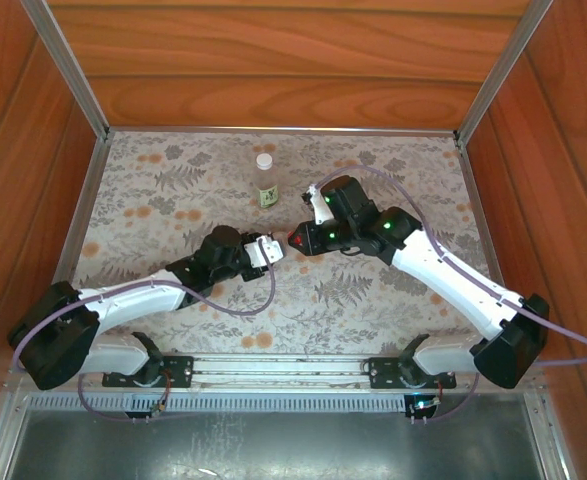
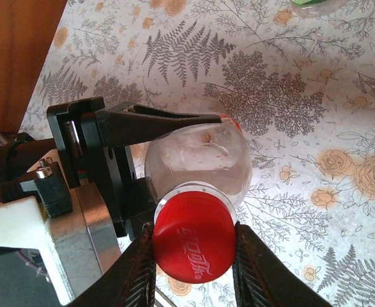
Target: Screw on the bottle caps
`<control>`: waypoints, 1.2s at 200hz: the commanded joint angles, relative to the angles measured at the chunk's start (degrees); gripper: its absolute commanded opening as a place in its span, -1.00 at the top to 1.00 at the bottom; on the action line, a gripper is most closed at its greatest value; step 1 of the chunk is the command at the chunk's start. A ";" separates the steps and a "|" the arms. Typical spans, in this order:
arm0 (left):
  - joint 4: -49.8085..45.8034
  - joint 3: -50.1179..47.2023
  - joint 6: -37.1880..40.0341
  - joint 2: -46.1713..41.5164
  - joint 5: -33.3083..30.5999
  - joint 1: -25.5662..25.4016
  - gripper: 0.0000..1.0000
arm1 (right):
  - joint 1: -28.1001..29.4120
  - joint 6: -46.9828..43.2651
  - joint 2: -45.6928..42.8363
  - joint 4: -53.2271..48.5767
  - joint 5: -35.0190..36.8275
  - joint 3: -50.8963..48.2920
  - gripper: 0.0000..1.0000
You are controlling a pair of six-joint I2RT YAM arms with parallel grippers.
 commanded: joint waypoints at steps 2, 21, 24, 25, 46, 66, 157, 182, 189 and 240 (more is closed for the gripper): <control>-1.06 -2.53 -0.13 -1.17 5.94 1.73 0.08 | -0.34 -13.79 -4.16 4.88 -1.66 -0.03 0.14; -1.06 -3.43 -2.00 -1.26 15.73 3.93 0.08 | -0.32 -33.53 -6.26 4.72 -9.97 -1.38 -0.04; -1.06 -3.59 -2.10 -1.20 17.59 4.24 0.08 | -0.34 -37.46 -6.45 4.01 -11.69 -1.40 -0.09; -1.06 -3.62 -2.12 -1.19 18.08 4.35 0.08 | -0.34 -38.61 -6.53 3.71 -12.20 -1.39 -0.11; -1.24 -3.82 -2.32 -0.83 25.79 5.51 0.08 | -0.42 -53.64 -8.09 1.17 -16.60 -2.87 -0.36; -1.61 -3.73 -2.45 -0.59 29.34 5.95 0.08 | -0.69 -65.72 -5.62 -6.97 -15.47 0.32 -0.42; -2.73 -2.86 -2.85 0.54 34.65 6.86 0.08 | -0.76 -71.45 4.00 -14.35 -18.08 6.97 0.03; -2.87 -2.55 -2.68 1.23 34.83 6.86 0.08 | -0.78 -70.43 4.20 -12.59 -19.15 6.69 0.04; -2.85 -2.42 -2.68 1.43 34.98 6.89 0.08 | -0.78 -69.94 4.27 -11.80 -19.47 6.50 0.06; -3.04 -2.06 -2.68 1.08 33.96 6.89 0.08 | -0.78 -65.78 5.50 -11.42 -19.32 7.07 0.75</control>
